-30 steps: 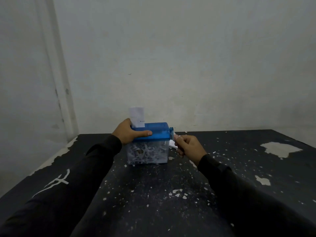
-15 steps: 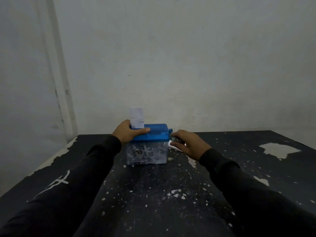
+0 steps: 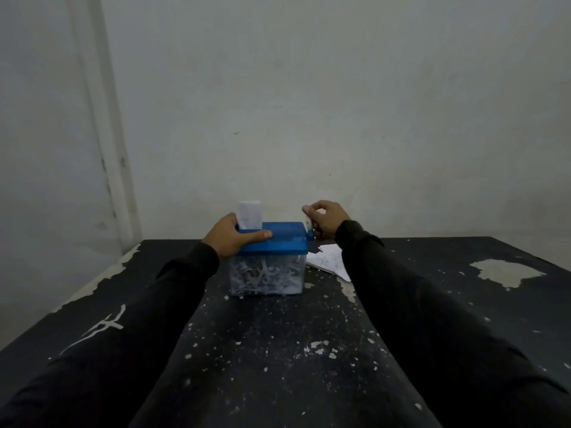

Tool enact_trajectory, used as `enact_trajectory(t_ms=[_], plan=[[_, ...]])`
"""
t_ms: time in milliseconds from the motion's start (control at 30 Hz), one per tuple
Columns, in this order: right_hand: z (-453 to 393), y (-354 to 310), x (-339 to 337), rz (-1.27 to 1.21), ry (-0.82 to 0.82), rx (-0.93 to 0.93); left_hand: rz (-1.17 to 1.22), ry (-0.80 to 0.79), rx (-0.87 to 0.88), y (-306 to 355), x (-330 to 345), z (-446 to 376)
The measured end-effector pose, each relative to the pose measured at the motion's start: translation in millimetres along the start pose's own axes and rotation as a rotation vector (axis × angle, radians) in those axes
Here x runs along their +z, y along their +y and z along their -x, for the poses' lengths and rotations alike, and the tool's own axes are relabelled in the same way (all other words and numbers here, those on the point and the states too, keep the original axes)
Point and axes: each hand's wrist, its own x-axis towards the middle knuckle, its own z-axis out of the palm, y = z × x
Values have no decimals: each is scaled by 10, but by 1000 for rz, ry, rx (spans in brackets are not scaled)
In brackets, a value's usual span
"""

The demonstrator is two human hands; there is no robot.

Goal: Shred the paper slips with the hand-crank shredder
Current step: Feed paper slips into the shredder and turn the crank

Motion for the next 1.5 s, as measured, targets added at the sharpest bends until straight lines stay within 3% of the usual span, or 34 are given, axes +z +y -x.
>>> enact_trajectory(t_ms=[167, 433, 533, 633, 733, 867, 1033, 1133, 1333, 1500], plan=[[22, 367, 192, 49, 125, 85, -30, -19, 18, -3, -10, 7], [551, 754, 278, 197, 77, 113, -38, -15, 5, -13, -17, -21], [843, 659, 317, 65, 140, 55, -53, -29, 6, -6, -31, -36], [1065, 479, 256, -178, 64, 70, -58, -46, 8, 1, -33, -34], [1152, 295, 127, -243, -3, 11, -103, -66, 21, 5, -56, -49], [991, 123, 0, -234, -34, -74, -140, -88, 34, 17, -63, -54], [548, -57, -37, -82, 135, -145, -140, -98, 78, 9, -61, -42], [275, -96, -50, -132, 215, -90, -166, -103, 93, 8, -68, -36], [-79, 170, 138, 20, 320, -2, -191, -49, 75, 40, -61, 5], [-22, 410, 223, 143, 247, 92, -213, 5, 20, 52, -12, -6]])
